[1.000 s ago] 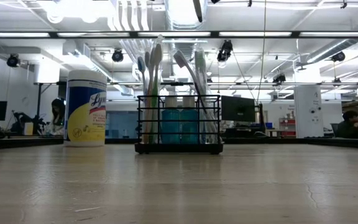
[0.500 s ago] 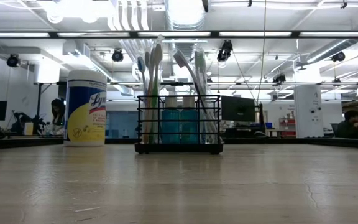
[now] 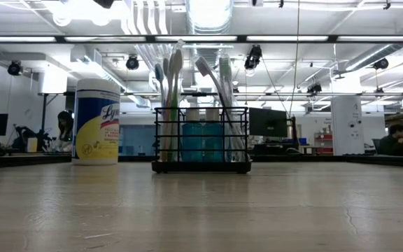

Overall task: Pick & Place toothbrushing station
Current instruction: Put the violet toothbrush into the mesh organizer

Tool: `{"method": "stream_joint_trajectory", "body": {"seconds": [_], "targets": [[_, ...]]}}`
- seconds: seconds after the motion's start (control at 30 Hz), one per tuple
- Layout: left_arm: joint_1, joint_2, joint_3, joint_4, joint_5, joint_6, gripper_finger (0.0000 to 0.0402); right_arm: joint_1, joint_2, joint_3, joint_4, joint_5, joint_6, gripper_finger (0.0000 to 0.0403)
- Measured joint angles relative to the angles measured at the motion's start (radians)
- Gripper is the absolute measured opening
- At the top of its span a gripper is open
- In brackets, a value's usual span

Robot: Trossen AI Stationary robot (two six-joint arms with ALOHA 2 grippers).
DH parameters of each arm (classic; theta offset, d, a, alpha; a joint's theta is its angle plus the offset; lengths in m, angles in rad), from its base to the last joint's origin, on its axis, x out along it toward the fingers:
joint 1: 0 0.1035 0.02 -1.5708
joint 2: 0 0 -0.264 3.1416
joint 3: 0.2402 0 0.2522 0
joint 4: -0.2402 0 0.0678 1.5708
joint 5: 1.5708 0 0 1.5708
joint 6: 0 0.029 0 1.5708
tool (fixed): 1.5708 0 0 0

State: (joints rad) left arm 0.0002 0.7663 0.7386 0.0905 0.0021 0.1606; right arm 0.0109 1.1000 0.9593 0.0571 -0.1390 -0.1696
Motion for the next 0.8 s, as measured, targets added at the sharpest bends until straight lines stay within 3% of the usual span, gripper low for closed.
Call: {"method": "stream_joint_trajectory", "body": {"seconds": [0.07, 0.23, 0.33, 0.57, 0.8], "targets": [[0.0, -0.047, -0.07, 0.041, -0.001, -0.03, 0.0015, 0.0, -0.031, -0.057, 0.037, 0.0, 0.019, 0.0019], [0.0, -0.13, -0.24, 0.134, -0.001, -0.073, 0.0009, 0.004, -0.073, -0.205, 0.184, -0.014, 0.039, 0.0019], [0.0, -0.17, -0.333, 0.18, -0.001, -0.092, 0.0004, 0.001, -0.07, -0.324, 0.359, -0.096, 0.039, 0.0019], [0.0, -0.238, -0.473, 0.21, -0.046, -0.108, 0.0009, -0.023, 0.014, -0.535, 0.729, -0.108, 0.095, 0.0023], [0.0, -0.258, -0.5, 0.242, -0.05, -0.103, 0.0009, -0.035, 0.18, -0.574, 0.929, -0.093, 0.131, 0.0024]]}}
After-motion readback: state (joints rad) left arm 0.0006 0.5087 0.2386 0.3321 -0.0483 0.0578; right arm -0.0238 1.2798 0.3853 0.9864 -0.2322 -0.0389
